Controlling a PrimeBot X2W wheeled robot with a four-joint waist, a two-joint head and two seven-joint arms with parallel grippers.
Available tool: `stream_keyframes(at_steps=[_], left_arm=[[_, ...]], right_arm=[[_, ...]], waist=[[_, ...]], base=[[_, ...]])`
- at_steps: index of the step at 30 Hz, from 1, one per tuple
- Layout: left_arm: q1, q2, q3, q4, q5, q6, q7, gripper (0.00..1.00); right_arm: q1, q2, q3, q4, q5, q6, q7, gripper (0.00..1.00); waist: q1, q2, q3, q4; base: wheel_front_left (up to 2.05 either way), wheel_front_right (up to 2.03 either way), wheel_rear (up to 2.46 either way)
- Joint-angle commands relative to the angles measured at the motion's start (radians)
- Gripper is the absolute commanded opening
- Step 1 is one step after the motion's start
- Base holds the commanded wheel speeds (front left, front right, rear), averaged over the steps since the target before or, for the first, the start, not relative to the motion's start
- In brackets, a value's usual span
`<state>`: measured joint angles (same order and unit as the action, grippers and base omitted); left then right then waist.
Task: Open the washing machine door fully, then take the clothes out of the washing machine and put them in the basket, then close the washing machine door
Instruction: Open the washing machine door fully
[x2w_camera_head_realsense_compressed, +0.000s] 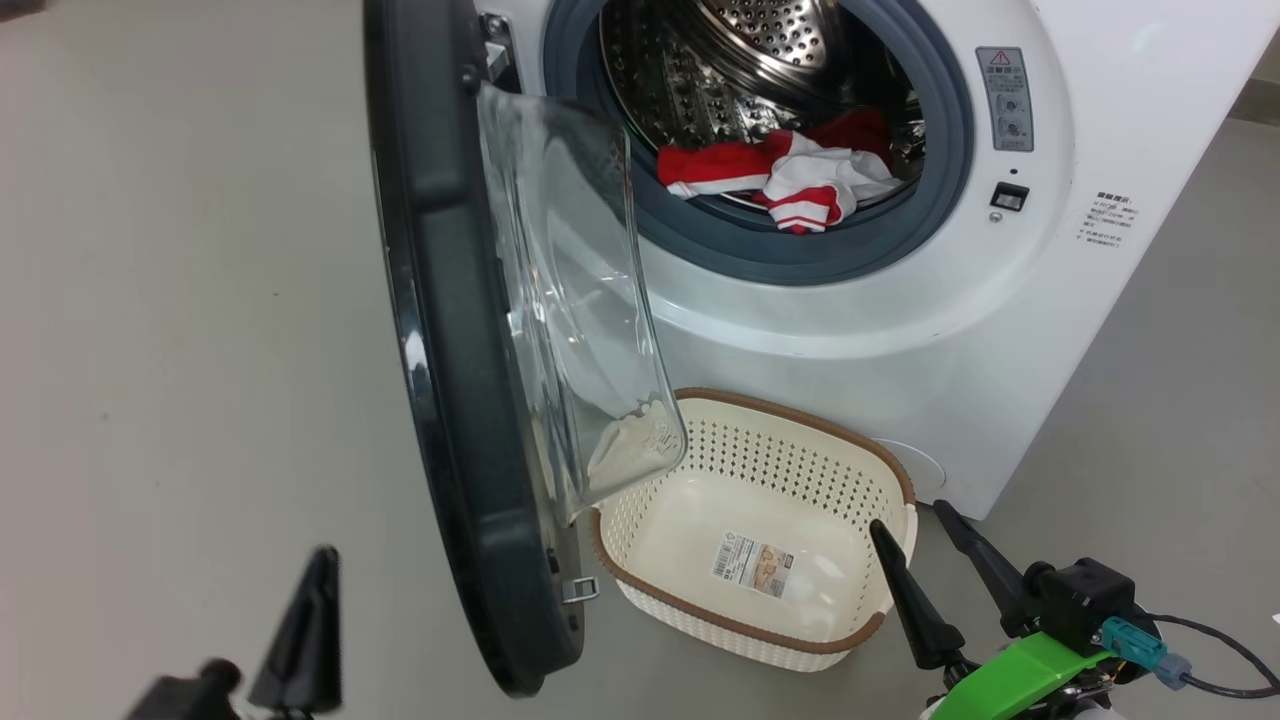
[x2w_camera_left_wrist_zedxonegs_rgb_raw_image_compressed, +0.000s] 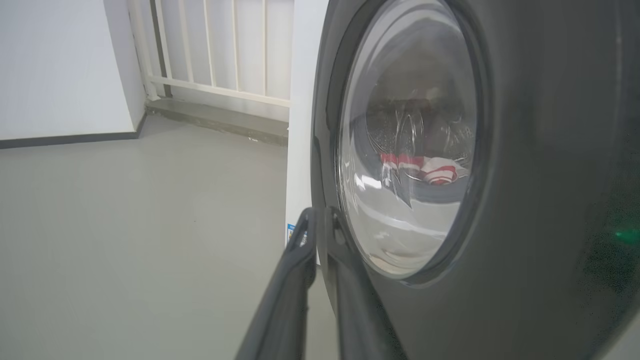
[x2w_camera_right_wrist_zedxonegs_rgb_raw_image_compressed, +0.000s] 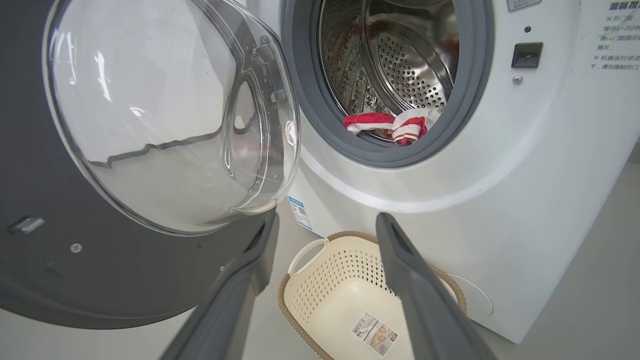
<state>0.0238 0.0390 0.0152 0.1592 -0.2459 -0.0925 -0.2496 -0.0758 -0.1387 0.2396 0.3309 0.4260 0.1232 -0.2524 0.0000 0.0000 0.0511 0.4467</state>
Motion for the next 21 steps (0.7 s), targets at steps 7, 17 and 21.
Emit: stream_keyframes(at_steps=[7, 17, 21], left_arm=[[-0.09, 0.011, 0.053, -0.286, -0.028, 0.026, -0.012, 0.0], [-0.041, 0.011, -0.23, -0.465, -0.018, -0.002, -0.012, 0.0], [-0.019, 0.011, -0.291, -0.383, -0.049, -0.01, -0.012, 0.0]], right_arm=[[-0.003, 0.006, 0.014, -0.034, -0.011, 0.008, -0.009, 1.0], [-0.007, 0.009, 0.009, -0.042, -0.013, 0.008, -0.009, 1.0], [-0.011, 0.009, 0.011, -0.043, -0.014, 0.008, -0.009, 1.0]], waist=[[0.0, 0.0, -0.001, -0.007], [0.0, 0.0, 0.007, -0.021], [0.0, 0.0, 0.01, -0.027]], base=[[0.0, 0.0, 0.0], [0.0, 0.0, 0.0], [0.0, 0.0, 0.0]])
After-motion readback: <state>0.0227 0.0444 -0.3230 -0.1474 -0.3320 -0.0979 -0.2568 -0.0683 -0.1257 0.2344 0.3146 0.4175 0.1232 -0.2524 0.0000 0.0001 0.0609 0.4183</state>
